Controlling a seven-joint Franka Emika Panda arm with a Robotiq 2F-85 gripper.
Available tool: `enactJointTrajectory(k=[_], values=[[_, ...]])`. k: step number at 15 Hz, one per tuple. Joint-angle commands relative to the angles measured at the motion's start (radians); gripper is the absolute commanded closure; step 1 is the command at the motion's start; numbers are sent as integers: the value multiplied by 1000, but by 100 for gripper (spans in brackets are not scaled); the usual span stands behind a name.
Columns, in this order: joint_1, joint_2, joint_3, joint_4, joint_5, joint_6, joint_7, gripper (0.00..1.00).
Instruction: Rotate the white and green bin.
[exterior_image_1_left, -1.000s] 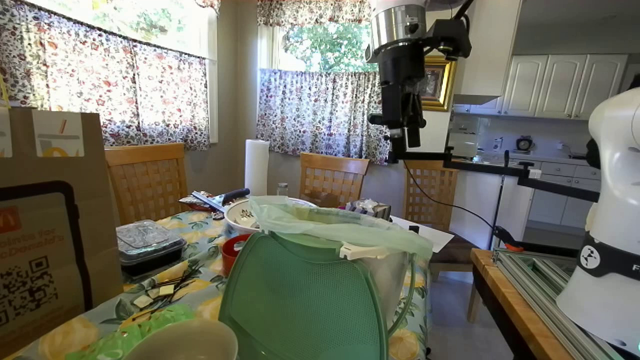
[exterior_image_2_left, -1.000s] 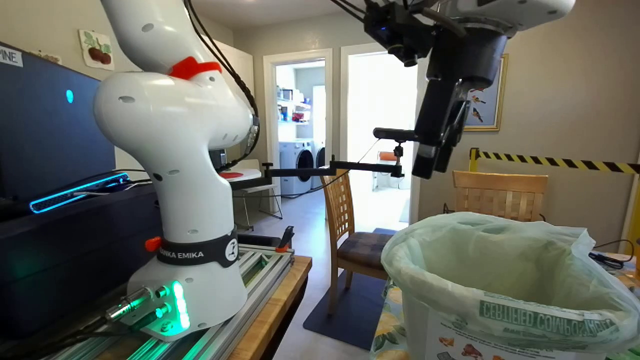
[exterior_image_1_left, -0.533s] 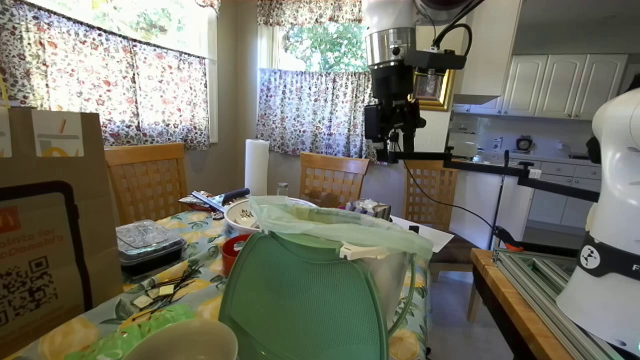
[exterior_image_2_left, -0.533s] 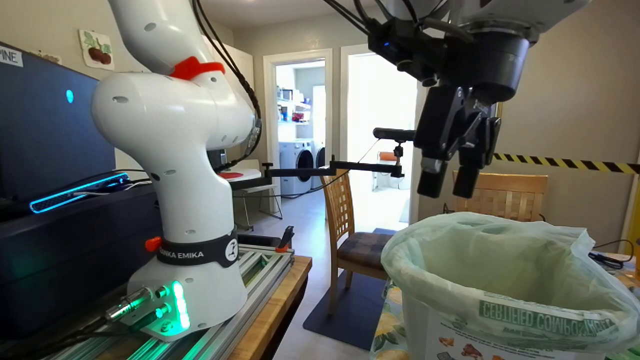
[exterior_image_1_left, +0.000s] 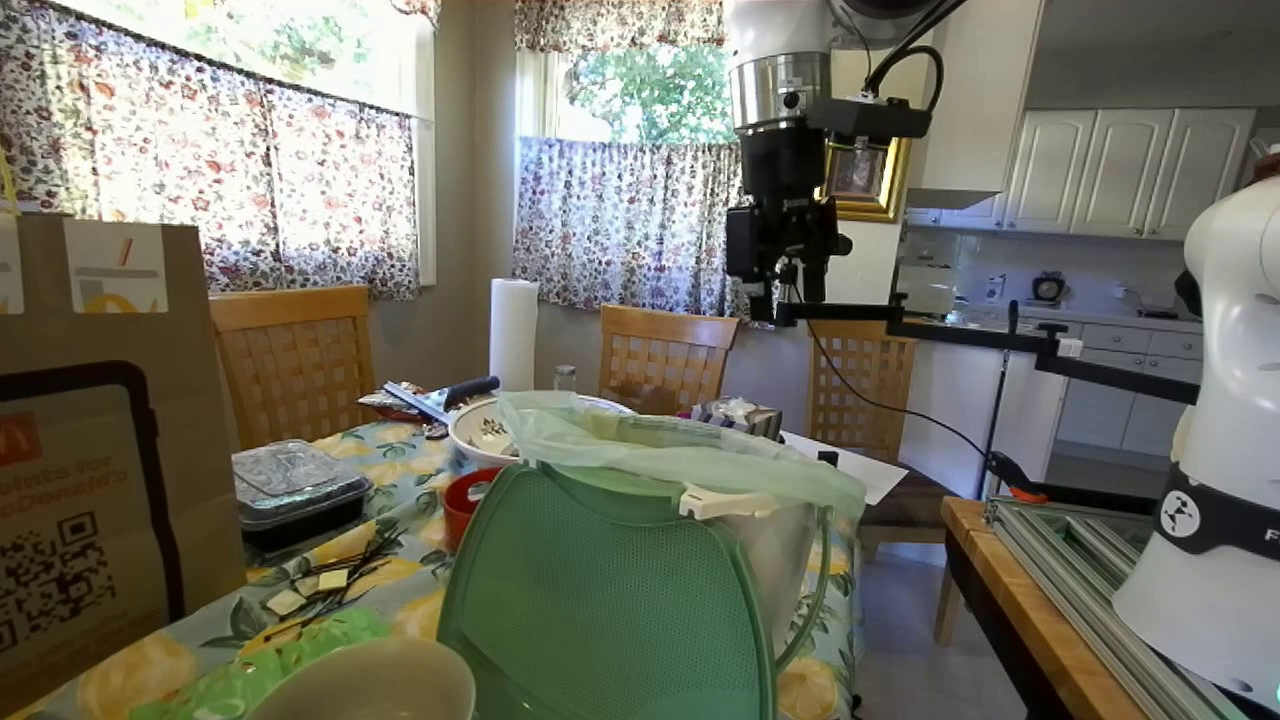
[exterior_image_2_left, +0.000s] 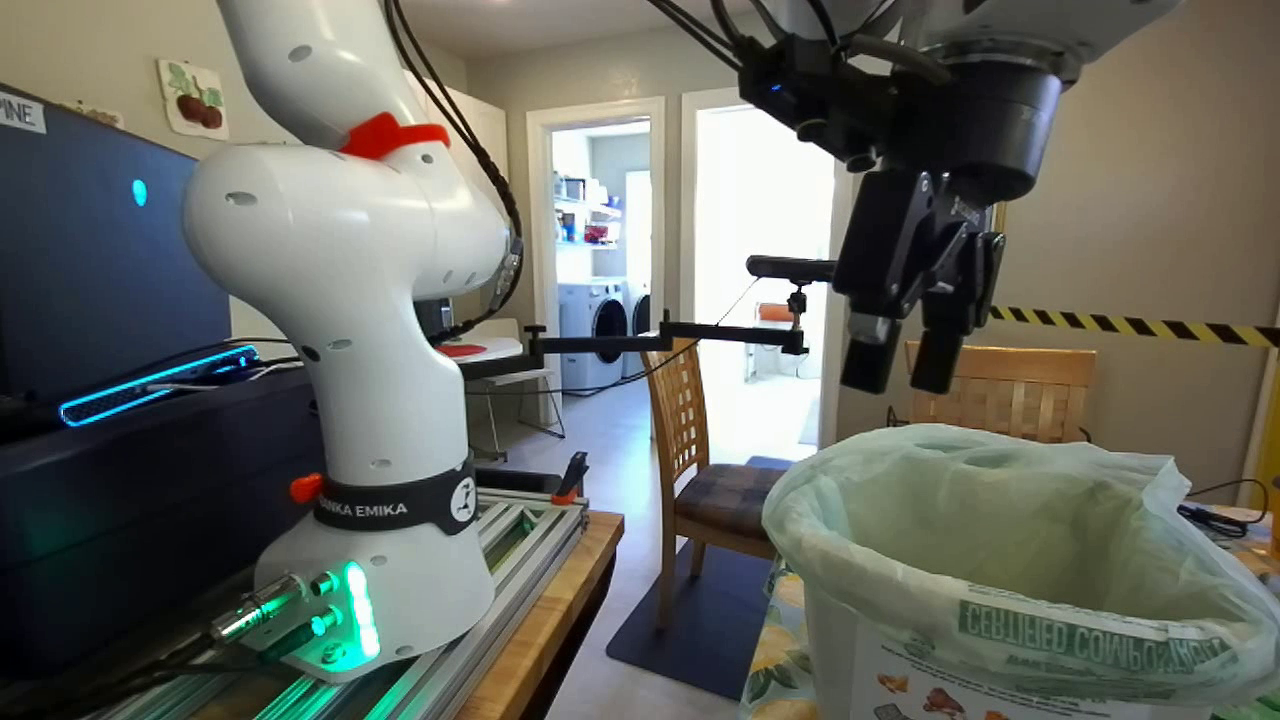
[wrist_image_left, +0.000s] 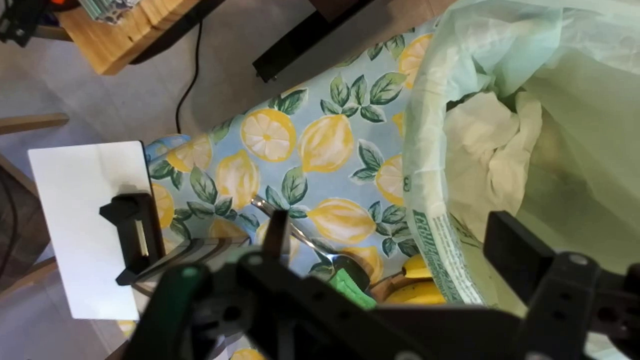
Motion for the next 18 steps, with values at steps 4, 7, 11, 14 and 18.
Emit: enactJointTrajectory(k=[4, 7, 11, 14, 18], values=[[-4, 41, 12, -26, -104, 341, -27, 0], [-5, 46, 12, -17, -109, 386, -11, 0], [-5, 76, 16, -25, -135, 473, -14, 0], [-5, 76, 16, -25, -135, 474, -18, 0], [-5, 76, 16, -24, -135, 475, -19, 0]])
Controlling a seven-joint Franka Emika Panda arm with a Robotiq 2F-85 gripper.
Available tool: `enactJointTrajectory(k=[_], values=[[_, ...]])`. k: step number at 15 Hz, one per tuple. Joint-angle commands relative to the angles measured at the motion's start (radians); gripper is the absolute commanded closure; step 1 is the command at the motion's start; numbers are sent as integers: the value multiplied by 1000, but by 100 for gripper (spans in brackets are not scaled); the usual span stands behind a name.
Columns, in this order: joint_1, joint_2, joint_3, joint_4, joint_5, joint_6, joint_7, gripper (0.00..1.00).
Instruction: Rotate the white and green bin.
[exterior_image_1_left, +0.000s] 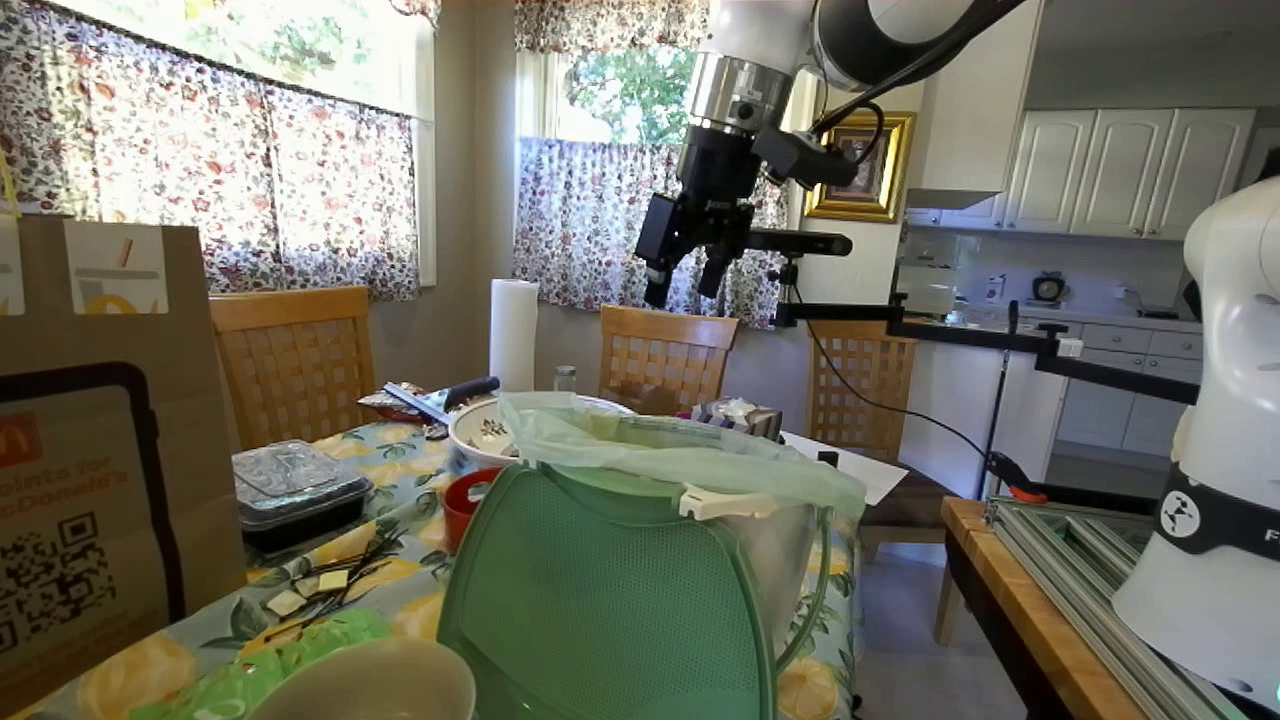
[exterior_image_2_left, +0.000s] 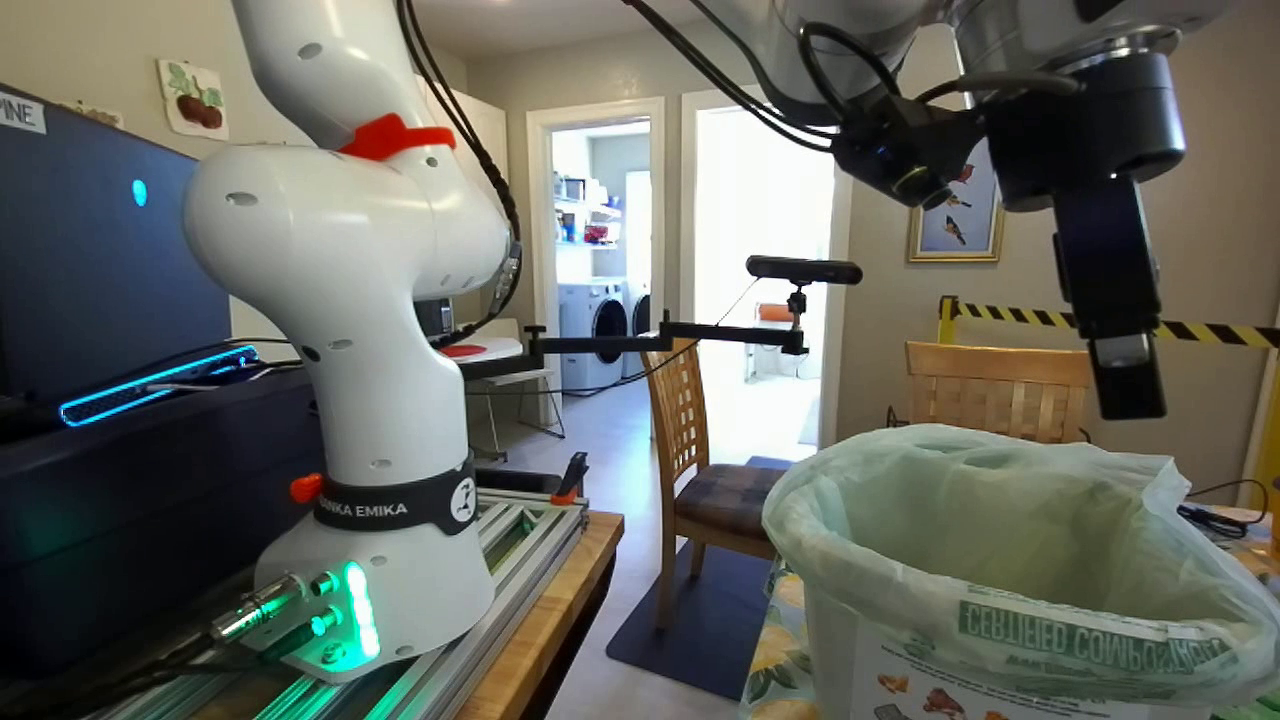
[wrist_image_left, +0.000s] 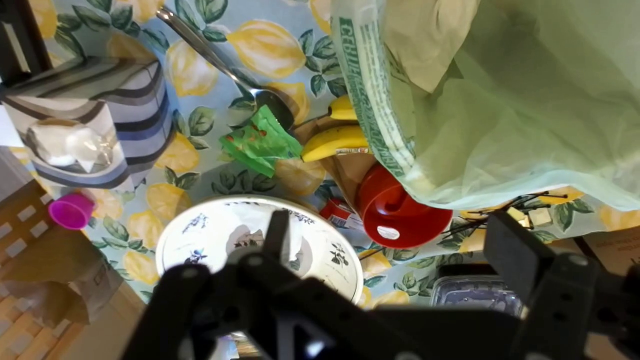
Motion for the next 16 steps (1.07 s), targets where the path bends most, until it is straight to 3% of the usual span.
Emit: enactJointTrajectory(k=[1, 5, 7, 10, 13, 16], values=[[-6, 0, 5, 1, 4, -1, -4, 0], [-6, 0, 6, 1, 4, -1, -4, 0], [14, -24, -17, -21, 25, 98, -118, 0], [65, -26, -86, -38, 194, 249, -335, 0], [252, -40, -253, -68, 366, 340, -542, 0], [472, -96, -453, -89, 530, 318, -754, 0]])
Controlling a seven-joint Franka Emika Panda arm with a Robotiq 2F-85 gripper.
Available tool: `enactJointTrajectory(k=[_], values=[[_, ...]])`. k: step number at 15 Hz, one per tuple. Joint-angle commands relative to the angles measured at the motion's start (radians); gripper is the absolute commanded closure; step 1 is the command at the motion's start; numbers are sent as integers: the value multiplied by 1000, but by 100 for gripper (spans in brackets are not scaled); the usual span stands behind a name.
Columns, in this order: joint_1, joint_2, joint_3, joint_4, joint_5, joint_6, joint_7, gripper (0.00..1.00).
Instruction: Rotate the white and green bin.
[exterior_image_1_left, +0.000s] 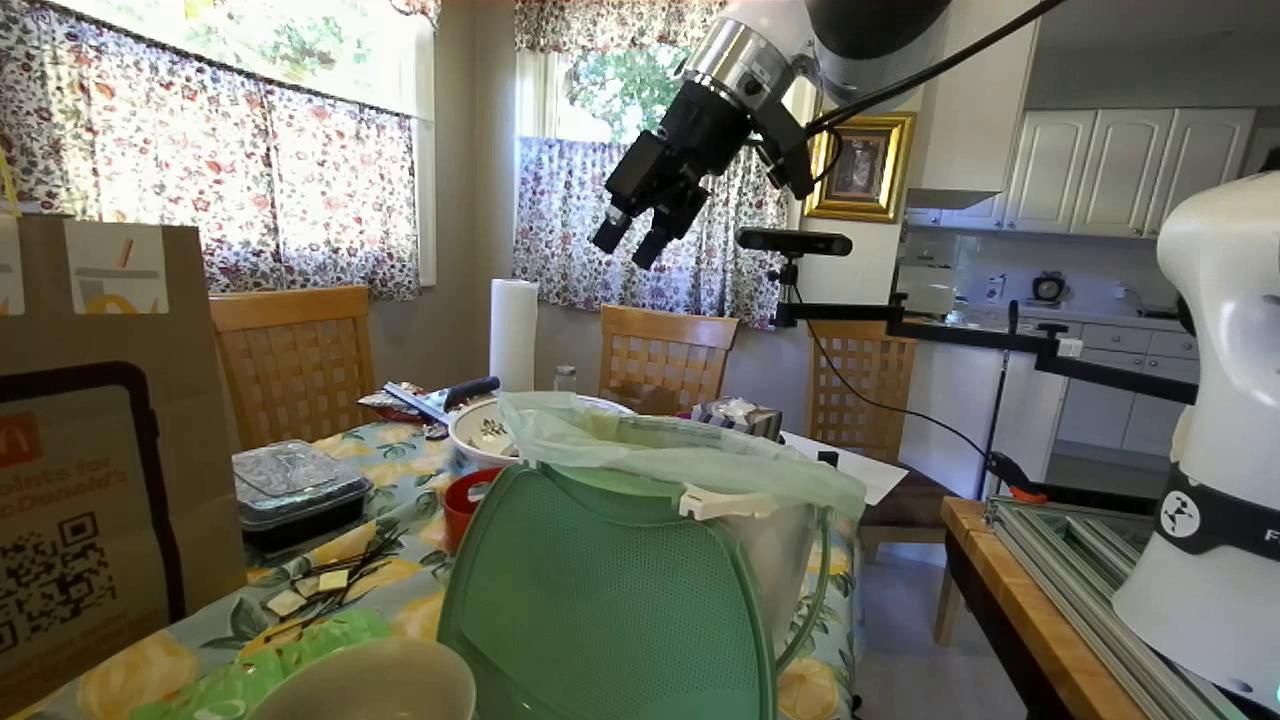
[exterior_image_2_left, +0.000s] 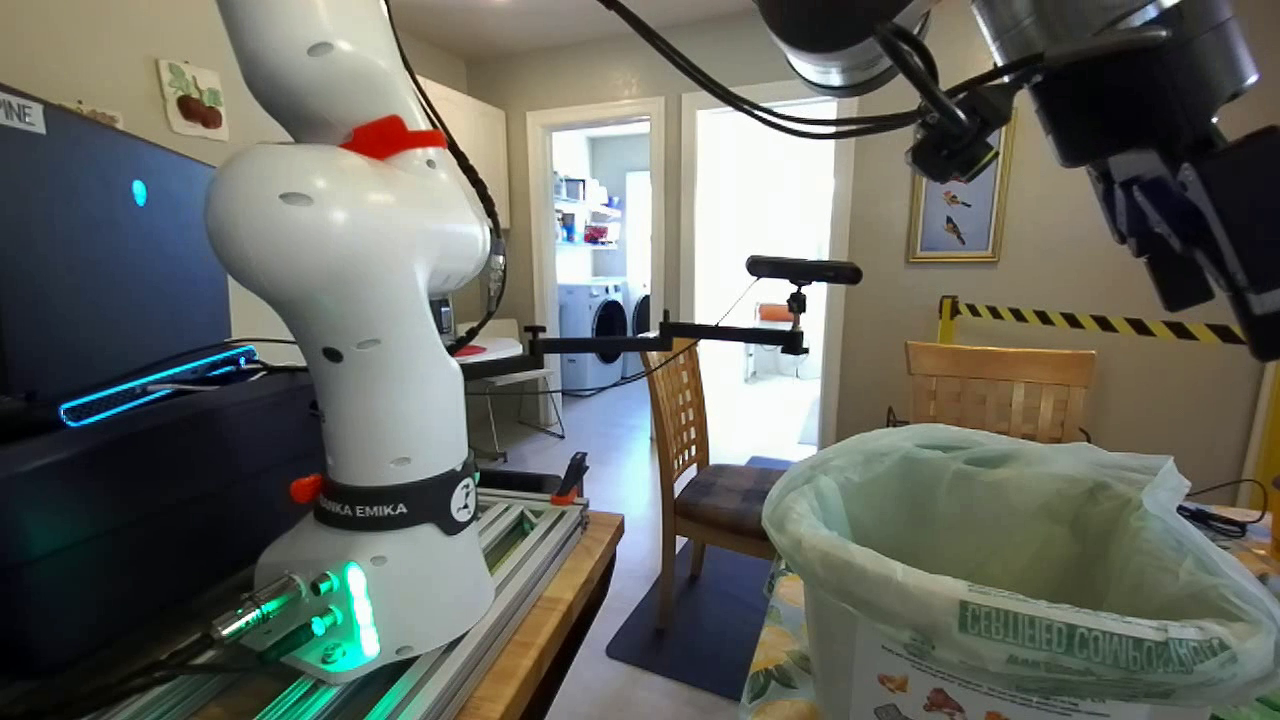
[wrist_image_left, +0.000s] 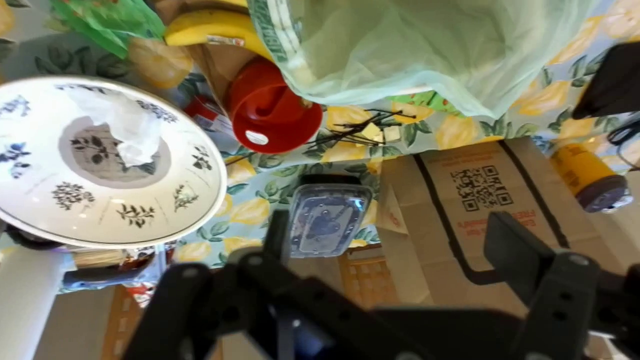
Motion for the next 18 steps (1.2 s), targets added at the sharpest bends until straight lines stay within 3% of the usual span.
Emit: enactJointTrajectory(k=[1, 2, 3, 6, 10, 15, 17, 18], values=[[242, -102, -228, -47, 186, -46, -264, 0], [228, -89, -241, -25, 227, -130, -331, 0], [150, -66, -187, -6, 263, -201, -358, 0], [-30, 3, -107, 25, 122, -337, -250, 0], [-204, 48, -22, 26, -83, -304, -192, 0], [-284, 112, 27, -1, -194, -113, -128, 0], [-297, 139, 40, -2, -203, -82, -93, 0], [-286, 110, 32, -1, -166, -120, -140, 0]])
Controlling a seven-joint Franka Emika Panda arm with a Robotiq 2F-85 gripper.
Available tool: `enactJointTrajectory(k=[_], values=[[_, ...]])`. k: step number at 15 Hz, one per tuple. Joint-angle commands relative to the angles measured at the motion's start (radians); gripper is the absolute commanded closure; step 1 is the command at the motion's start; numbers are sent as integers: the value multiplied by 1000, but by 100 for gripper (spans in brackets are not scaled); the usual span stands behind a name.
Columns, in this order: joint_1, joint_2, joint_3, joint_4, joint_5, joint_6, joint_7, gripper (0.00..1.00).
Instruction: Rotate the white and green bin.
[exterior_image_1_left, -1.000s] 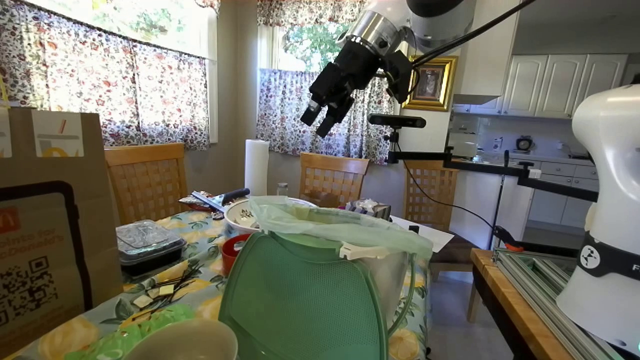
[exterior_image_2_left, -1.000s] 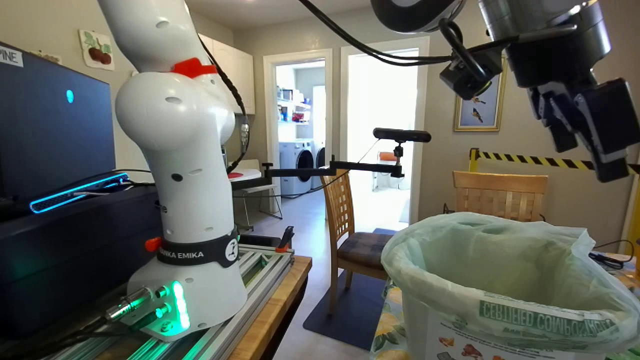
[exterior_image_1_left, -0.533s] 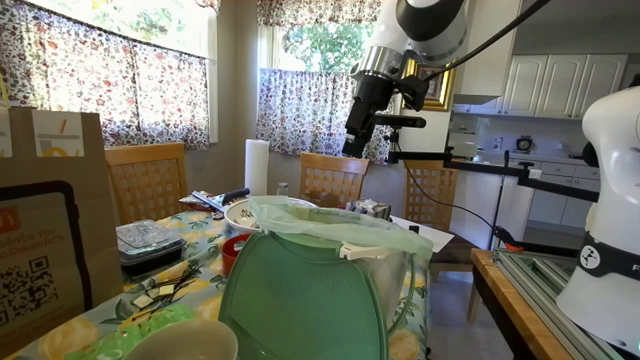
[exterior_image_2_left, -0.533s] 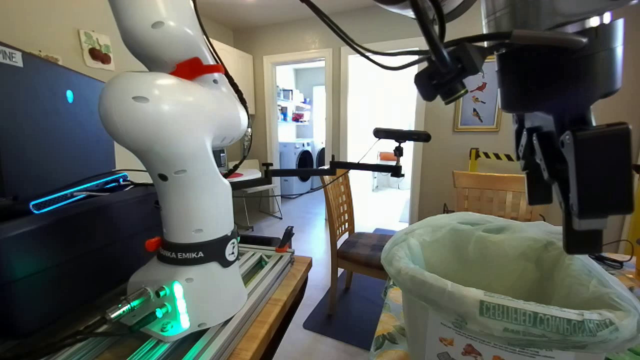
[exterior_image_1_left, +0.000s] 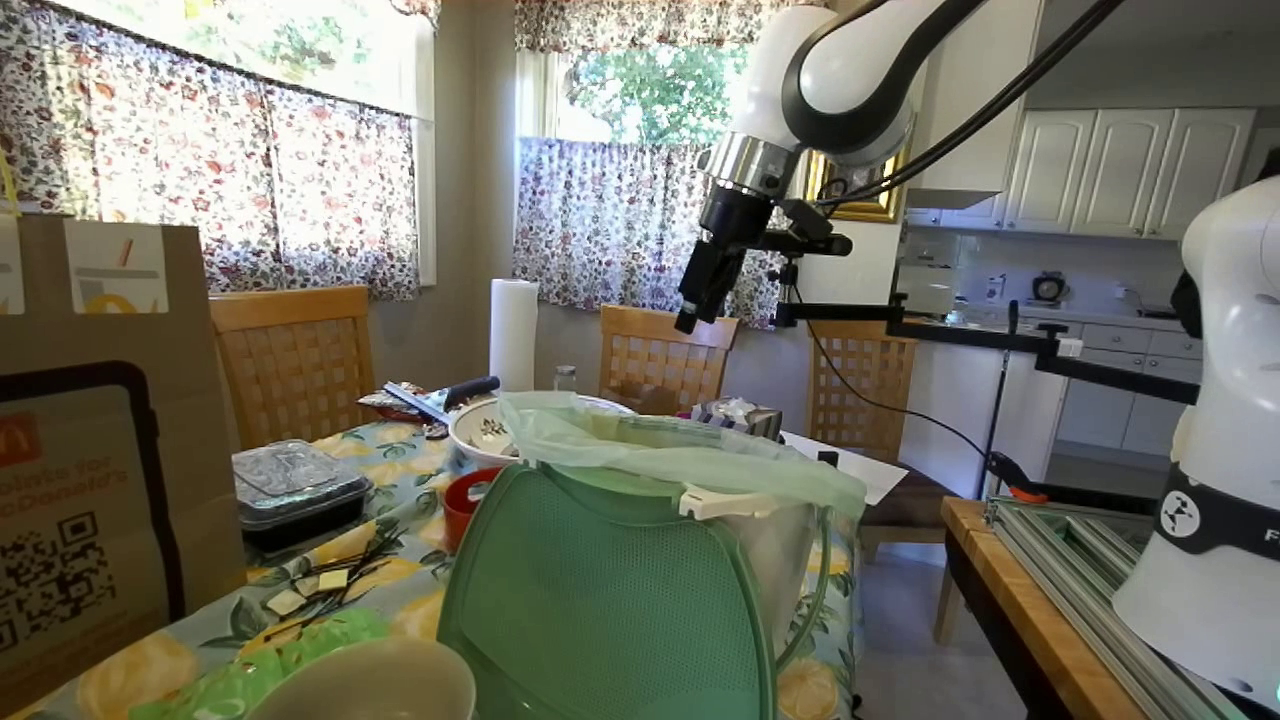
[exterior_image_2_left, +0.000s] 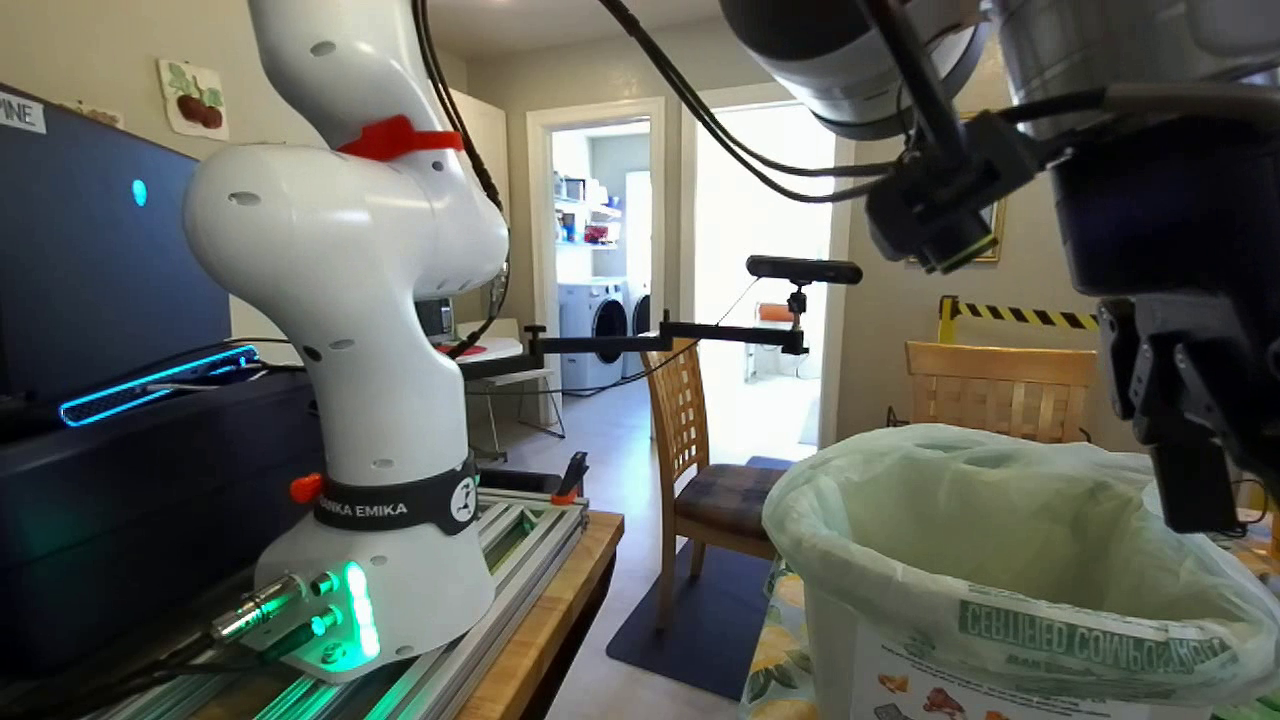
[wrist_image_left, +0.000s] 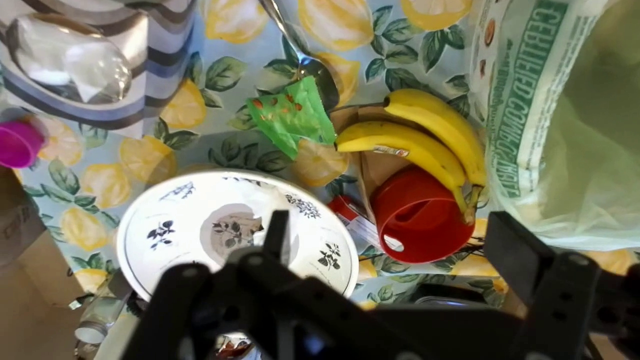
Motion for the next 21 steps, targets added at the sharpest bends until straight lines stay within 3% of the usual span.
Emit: enactJointTrajectory(k=[1, 3, 7, 10, 18, 21], values=[[-21, 13, 22, 0, -1, 12, 8, 0], [-24, 26, 25, 0, -3, 23, 16, 0], [-84, 89, 48, 19, -170, 45, 206, 0], [-102, 132, 39, 32, -235, 47, 294, 0], [-83, 239, 32, 35, -85, 121, 112, 0], [-89, 281, 10, 46, -133, 134, 146, 0]])
